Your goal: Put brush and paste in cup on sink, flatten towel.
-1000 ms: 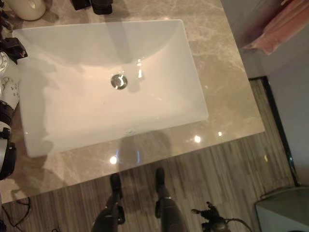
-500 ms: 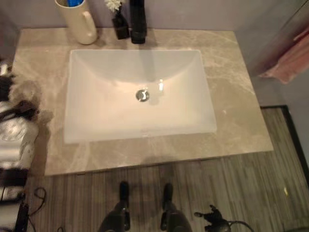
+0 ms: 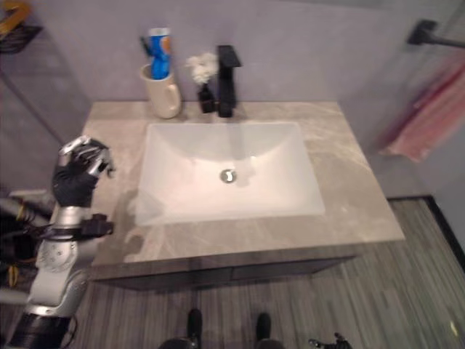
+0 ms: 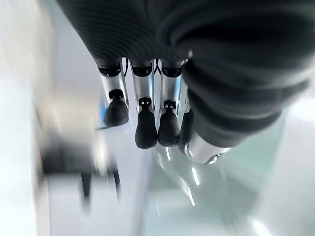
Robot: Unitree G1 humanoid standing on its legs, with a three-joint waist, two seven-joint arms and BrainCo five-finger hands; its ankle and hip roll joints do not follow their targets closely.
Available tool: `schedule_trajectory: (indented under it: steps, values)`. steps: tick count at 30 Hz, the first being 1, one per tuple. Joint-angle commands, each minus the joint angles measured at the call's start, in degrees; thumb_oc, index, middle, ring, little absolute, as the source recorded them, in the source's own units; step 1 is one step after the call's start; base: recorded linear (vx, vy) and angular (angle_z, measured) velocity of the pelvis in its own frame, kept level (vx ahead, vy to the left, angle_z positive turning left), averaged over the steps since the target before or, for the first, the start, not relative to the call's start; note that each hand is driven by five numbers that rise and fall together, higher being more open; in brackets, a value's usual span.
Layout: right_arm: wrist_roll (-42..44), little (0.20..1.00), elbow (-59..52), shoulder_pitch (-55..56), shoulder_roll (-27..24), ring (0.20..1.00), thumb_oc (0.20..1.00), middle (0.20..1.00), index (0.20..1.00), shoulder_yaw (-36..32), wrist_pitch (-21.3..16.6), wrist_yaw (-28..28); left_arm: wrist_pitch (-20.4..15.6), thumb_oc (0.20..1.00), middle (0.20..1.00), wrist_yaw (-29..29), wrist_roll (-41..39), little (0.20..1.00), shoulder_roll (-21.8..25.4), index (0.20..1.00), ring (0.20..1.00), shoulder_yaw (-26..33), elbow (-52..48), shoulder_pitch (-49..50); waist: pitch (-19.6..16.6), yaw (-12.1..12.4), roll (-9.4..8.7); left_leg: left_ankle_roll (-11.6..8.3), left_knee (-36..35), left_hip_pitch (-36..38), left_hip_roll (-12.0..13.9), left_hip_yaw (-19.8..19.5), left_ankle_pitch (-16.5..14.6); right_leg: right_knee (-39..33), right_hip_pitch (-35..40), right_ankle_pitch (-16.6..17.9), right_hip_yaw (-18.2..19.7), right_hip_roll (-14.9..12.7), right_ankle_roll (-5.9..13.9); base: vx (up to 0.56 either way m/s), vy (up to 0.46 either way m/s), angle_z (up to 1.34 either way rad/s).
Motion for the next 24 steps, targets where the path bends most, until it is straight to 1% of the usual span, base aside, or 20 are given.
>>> schedule_trajectory:
  steps: [1,2,3,5,6,7,8,9,10,11,13,14,15,16,17,18,20,21,22,24]
  values:
    - [-3.19,1.0,2.47,2.14,-2.05,1.0,1.0,1.0,1.0,2.07,0.96,-1.21,-2.23,0.2,0.2,-1.61,0.42,0.2,0.58,0.2,0.2,-3.49,-1.68,-7.02,0.68,-0.69,2.27,0.56,3.16,0.31,1.52,3.32,-3.89,13.37,1.74,-6.96,-9.67,-5.48,1.48,-0.19,0.132,-1.24]
    - [-3.69,1.0,2.49,2.27,-2.14,1.0,1.0,1.0,1.0,2.48,0.89,-1.4,-1.96,0.2,0.2,-1.82,1.11,0.2,0.26,0.2,0.2,-4.96,-0.8,-8.26,0.7,-0.7,2.34,0.66,2.93,0.56,1.73,4.54,-3.74,14.4,2.15,-8.32,-10.01,-5.29,0.97,-0.12,0.104,-1.35]
    - [-4.06,1.0,2.48,2.41,-2.05,1.0,1.0,1.0,1.0,2.6,0.81,-1.96,-1.63,0.2,0.2,-1.87,1.72,0.2,-0.42,0.2,0.2,-6.17,-0.54,-8.59,0.23,-0.82,2.51,0.56,2.77,1.34,2.09,6.01,-4.67,16.27,3.64,-10.59,-11.95,-5.65,1.13,-0.12,0.068,-1.19]
    - [-3.88,1.0,1.89,1.94,-2.3,1.0,1.0,1.0,1.0,2.22,0.58,-2.57,-1.14,0.2,0.2,-2.19,2.17,0.2,-1.16,0.2,0.2,-6.88,-0.09,-8.19,-0.1,0.6,2.55,0.56,4.22,1.33,3.14,10.62,-5.24,18.21,5.64,-12.13,-18.53,-7.11,0.23,-0.16,0.027,-1.33]
    - [-3.93,1.0,1.14,1.56,-2.5,1.0,1.0,1.0,1.0,1.98,0.38,-2.98,-0.88,0.2,0.2,-2.9,1.72,0.2,-0.99,0.2,0.2,-6.49,-0.43,-7.16,-0.42,1.65,2.44,0.42,5.2,1.11,4.29,14.04,-5.37,18.12,7.08,-12.05,-23.42,-8.29,0.03,-0.19,-0.032,-1.69]
    - [-4.24,1.0,0.19,1.37,-2.94,1.0,1.0,1.0,1.0,1.62,0.09,-3.26,-0.68,0.2,0.2,-3.46,1.7,0.2,-0.6,0.2,0.2,-6.04,-0.84,-6.27,-0.58,1.88,2.38,0.33,5.98,1.03,5.27,16.74,-5.28,18.0,7.95,-11.59,-26.34,-9.35,0.12,-0.13,-0.021,-1.8]
    - [-4.28,1.0,0.06,1.48,-2.96,1.0,1.0,1.0,1.0,1.66,0.15,-3.27,-0.64,0.2,0.2,-3.54,1.66,0.2,-0.59,0.2,0.2,-5.94,-0.93,-6.12,-0.56,2.06,2.36,0.28,6.14,1.12,5.35,16.98,-5.39,17.9,7.98,-11.51,-26.12,-9.31,0.14,-0.14,-0.069,-1.67]
    - [-5.05,1.0,-1.13,1.32,-3.23,1.0,1.0,1.0,1.0,1.9,0.02,-3.37,-0.44,0.2,0.2,-3.96,1.44,0.2,-0.82,0.2,0.2,-5.65,-0.9,-4.94,-0.55,1.95,2.15,0.2,7.38,0.95,6.26,19.18,-5.45,16.97,8.49,-11.19,-26.35,-9.51,0.19,-0.15,-0.175,-1.36]
    - [-6.7,1.0,-3.28,0.38,-4.07,1.0,1.0,1.0,1.0,2.27,-0.22,-3.62,-0.08,0.2,0.2,-4.36,1.16,0.2,-1.28,0.2,0.2,-5.22,0.31,-2.76,-0.76,0.92,2.14,-0.35,8.91,0.75,8.21,22.68,-4.86,15.25,8.91,-11.99,-25.42,-8.65,0.26,-0.18,-0.265,-1.48]
    - [-7.72,1.0,-5.54,0.27,-4.45,1.0,1.0,1.0,1.0,2.96,-0.35,-4.25,-0.11,0.2,0.2,-4.21,1.46,0.2,-1.76,0.2,0.2,-5.27,1.02,-2.03,-0.68,0.94,2.46,-1.19,9.59,1.06,9.77,24.3,-4.14,14.0,8.63,-12.89,-23.89,-7.4,-0.57,-0.14,-0.29,-1.47]
    - [-8.5,1.0,-7.78,1.03,-4.74,1.0,1.0,1.0,1.0,3.08,-0.6,-4.26,0.1,0.2,0.2,-4.33,1.74,0.2,-2.41,0.2,0.2,-4.88,1.74,-1.05,-0.71,0.33,2.64,-1.76,9.78,1.33,10.61,25.44,-3.52,12.62,8.83,-13.71,-22.7,-6.32,-0.85,-0.06,-0.259,-1.23]
    - [-9.37,1.0,-11.29,1.98,-5.73,1.0,1.0,1.0,1.0,3.66,-1.27,-5.05,0.14,0.2,0.2,-3.89,2.87,0.2,-3.2,0.2,0.2,-5.38,3.49,-0.41,-0.55,-1.5,2.63,-3.46,10.11,1.23,12.78,25.43,-1.22,9.5,8.81,-14.51,-18.63,-3.07,-1.75,-0.04,-0.347,-0.84]
    - [-10.21,1.0,-13.25,2.6,-6.68,1.0,1.0,1.0,1.0,4.07,-1.46,-5.12,0.02,0.2,0.2,-3.17,3.19,0.2,-3.76,0.2,0.2,-5.16,4.75,-0.1,-0.09,-1.5,2.9,-4.54,10.56,1.15,13.98,24.64,-0.07,8.64,8.64,-14.34,-17.36,-1.9,-2.28,-0.1,-0.53,-0.94]
    - [-11.41,1.0,-16.34,2.89,-8.75,1.0,1.0,1.0,1.0,4.48,-1.81,-5.29,0.1,0.2,0.2,-2.31,4.99,0.2,-4.9,0.2,0.2,-5.44,7.63,1.21,1.23,-0.98,2.85,-6.12,11.67,0.02,14.02,18.96,0.96,5.92,9.27,-14.16,-15.1,0.24,-2.59,-0.07,-0.366,-1.1]
    - [-11.04,1.0,-16.7,2.44,-9.6,1.0,1.0,1.0,1.0,4.72,-2.24,-4.93,0.18,0.2,0.2,-1.13,7.53,0.2,-4.82,0.2,0.2,-5.36,9.13,1.87,1.98,0.14,2.89,-6.65,13.02,-1.04,12.71,12.92,1.1,4.95,9.52,-14.1,-13.89,1.15,-2.81,-0.13,-0.359,-1.16]
    - [-10.96,1.0,-16.15,1.47,-10.26,1.0,1.0,1.0,1.0,5.37,-2.51,-4.35,0.61,0.2,0.2,-1.26,8.39,0.2,-4.89,0.2,0.2,-5.23,10.47,2.83,2.83,1.1,2.79,-5.44,13.69,-2.25,10.46,7.29,0.51,4.59,9.0,-13.13,-12.51,1.78,-3.4,-0.06,-0.209,-1.41]
    - [-11.43,1.0,-14.63,-1.04,-10.91,1.0,1.0,1.0,1.0,7.0,-2.64,-4.39,0.87,0.2,0.2,-1.48,8.03,0.2,-5.2,0.2,0.2,-4.78,14.98,5.03,3.67,2.88,2.53,-4.49,13.93,-2.8,6.26,-2.29,-1.83,4.23,8.85,-12.25,-8.47,2.96,-3.55,0.0,-0.159,-1.53]
    - [-11.65,1.0,-14.86,-1.36,-11.04,1.0,1.0,1.0,1.0,7.18,-2.68,-4.1,1.47,0.322,0.322,-2.42,6.37,0.322,-5.63,0.322,0.322,-4.24,17.49,6.29,3.52,2.87,2.54,-3.99,13.83,-2.43,5.57,-2.88,-2.68,3.64,9.18,-11.92,-7.23,3.33,-3.47,0.05,-0.136,-1.56]
    - [-11.61,1.0,-14.42,-1.46,-11.25,1.0,1.0,1.0,1.0,6.93,-2.72,-3.99,1.68,0.504,0.504,-2.79,5.48,0.504,-6.03,0.504,0.504,-3.6,19.01,7.21,3.27,2.78,2.55,-3.59,14.42,-2.34,4.56,-3.09,-3.25,3.39,9.2,-11.4,-6.42,3.65,-3.58,0.06,-0.119,-1.34]
    - [-10.73,1.0,-14.31,-2.28,-11.08,1.0,1.0,1.0,1.0,6.26,-2.78,-3.99,3.13,1.0,1.0,-2.92,6.94,1.0,-6.72,1.0,1.0,-3.71,23.0,9.06,2.77,3.1,2.83,-2.88,15.15,-2.39,2.46,-3.92,-4.12,2.84,9.56,-11.23,-5.62,4.23,-3.7,0.07,-0.059,-0.94]
